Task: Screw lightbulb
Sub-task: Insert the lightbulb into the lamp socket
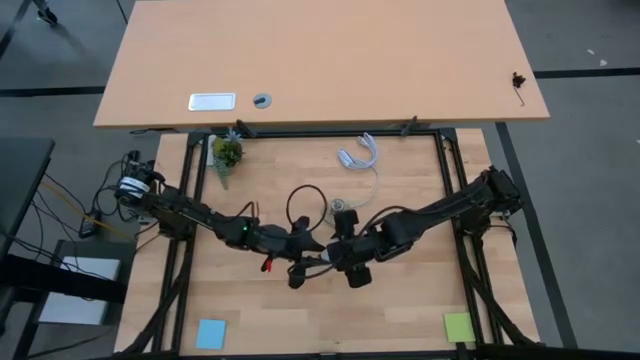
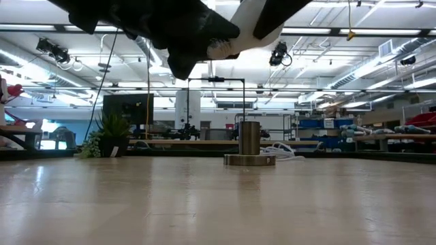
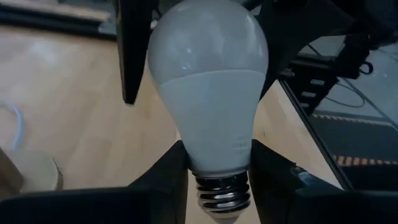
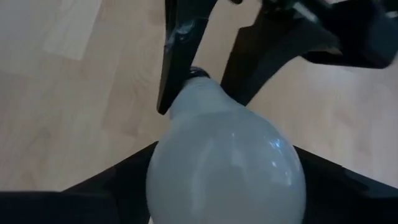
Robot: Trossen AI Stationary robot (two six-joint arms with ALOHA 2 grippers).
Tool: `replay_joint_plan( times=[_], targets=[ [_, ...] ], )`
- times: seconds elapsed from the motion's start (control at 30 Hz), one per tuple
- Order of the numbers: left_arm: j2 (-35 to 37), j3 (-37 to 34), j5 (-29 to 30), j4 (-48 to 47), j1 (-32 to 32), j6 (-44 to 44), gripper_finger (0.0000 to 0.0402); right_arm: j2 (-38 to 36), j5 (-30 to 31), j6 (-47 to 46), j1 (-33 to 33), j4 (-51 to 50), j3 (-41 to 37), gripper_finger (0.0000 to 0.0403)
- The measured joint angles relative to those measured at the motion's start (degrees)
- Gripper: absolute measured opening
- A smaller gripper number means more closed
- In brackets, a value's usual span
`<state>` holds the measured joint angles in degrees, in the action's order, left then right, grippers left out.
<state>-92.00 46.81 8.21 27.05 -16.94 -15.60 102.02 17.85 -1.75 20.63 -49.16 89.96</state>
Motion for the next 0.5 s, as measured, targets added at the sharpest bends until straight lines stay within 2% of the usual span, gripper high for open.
replay_joint_plan(
  times=[0.27,0.5],
  targets=[
    [0.10,0.00,3.77,2.93,-0.50,3.63,0.0128,-1.46,5.48,-3.14,2.53,-11.98,7.55,0.0313],
    [0.55,-0.15,5.49,3.93,-0.90,6.68,0.0128,-7.06,10.42,-10.06,4.72,-16.19,5.87,0.0293]
  ],
)
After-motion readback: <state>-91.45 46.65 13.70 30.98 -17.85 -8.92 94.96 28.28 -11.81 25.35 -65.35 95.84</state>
